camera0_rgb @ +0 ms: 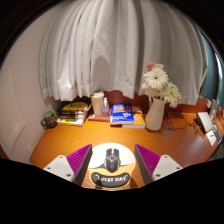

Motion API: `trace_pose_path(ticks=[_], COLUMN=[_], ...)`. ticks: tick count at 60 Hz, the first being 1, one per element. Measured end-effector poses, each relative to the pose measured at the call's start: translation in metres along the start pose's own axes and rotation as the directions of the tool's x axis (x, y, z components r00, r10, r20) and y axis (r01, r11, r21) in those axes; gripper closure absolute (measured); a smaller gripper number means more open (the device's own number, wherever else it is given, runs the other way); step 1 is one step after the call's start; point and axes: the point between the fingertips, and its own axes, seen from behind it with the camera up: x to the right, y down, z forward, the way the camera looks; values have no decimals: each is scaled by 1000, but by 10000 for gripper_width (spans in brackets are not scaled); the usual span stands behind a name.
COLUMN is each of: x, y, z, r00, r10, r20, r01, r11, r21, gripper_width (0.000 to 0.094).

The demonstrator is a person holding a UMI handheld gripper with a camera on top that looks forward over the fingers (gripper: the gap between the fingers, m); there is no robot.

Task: Arrange mouse

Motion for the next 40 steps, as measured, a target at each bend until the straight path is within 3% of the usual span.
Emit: trace_pose_path(ticks=[10,40], x=[4,20], y=[-10,24], z=[-50,-114], r00=[1000,998], r10=[-2,26], r20=[31,65], r01=[0,-30], r11=[998,998], r21=[58,54], gripper_width=[87,106])
